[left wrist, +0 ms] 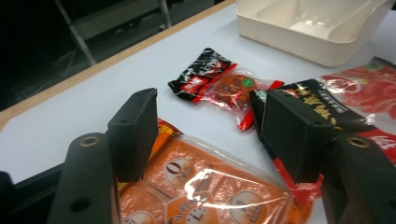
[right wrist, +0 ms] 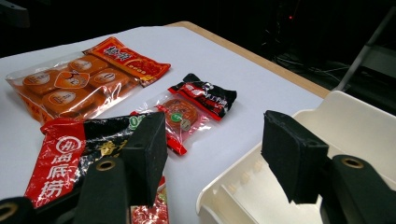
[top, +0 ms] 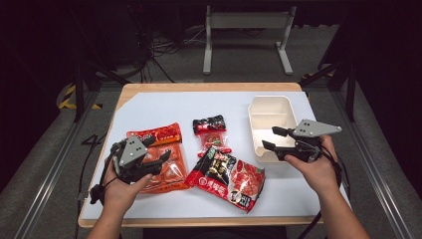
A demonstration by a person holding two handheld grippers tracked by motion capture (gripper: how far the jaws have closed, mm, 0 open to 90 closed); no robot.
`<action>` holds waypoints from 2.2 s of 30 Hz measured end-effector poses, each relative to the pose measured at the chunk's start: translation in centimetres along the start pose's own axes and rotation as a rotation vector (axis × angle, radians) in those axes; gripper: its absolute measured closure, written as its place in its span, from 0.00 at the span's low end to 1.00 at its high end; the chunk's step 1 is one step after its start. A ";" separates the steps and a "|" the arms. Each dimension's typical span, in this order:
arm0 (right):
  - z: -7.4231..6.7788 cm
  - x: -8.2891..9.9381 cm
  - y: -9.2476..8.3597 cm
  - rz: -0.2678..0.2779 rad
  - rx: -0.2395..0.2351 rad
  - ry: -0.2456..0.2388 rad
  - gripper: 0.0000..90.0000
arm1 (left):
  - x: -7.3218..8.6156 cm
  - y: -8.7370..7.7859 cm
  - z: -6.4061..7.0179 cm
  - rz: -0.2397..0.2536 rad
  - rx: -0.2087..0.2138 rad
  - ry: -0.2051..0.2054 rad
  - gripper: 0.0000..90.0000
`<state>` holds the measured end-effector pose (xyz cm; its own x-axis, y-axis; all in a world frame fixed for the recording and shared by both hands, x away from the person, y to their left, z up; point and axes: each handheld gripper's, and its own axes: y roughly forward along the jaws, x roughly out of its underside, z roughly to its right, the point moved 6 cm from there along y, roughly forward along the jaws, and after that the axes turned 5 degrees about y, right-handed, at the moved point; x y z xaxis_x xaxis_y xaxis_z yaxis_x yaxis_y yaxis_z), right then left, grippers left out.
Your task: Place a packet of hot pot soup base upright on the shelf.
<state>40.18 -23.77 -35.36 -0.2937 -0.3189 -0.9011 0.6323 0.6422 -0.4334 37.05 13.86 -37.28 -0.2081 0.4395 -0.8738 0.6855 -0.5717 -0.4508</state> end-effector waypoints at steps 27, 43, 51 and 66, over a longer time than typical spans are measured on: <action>-0.1 0.2 0.1 -0.021 0.014 0.012 0.35 | -0.8 1.6 3.6 -0.050 0.211 -0.053 0.35; -0.2 0.3 0.2 -0.028 0.019 0.019 0.34 | 0.4 4.1 5.9 -0.122 0.287 -0.066 0.44; -0.3 0.4 0.3 -0.030 0.017 0.017 0.34 | 2.1 5.9 6.6 -0.168 0.305 -0.100 0.51; -0.5 0.5 0.6 -0.034 0.016 0.015 0.33 | 4.1 8.4 7.3 -0.251 0.310 -0.158 0.53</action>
<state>40.07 -23.23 -36.03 -0.3259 -0.3302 -0.8859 0.6329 0.6199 -0.4639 36.88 5.79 -46.01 -0.4627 0.4939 -0.7362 0.3625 -0.6524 -0.6656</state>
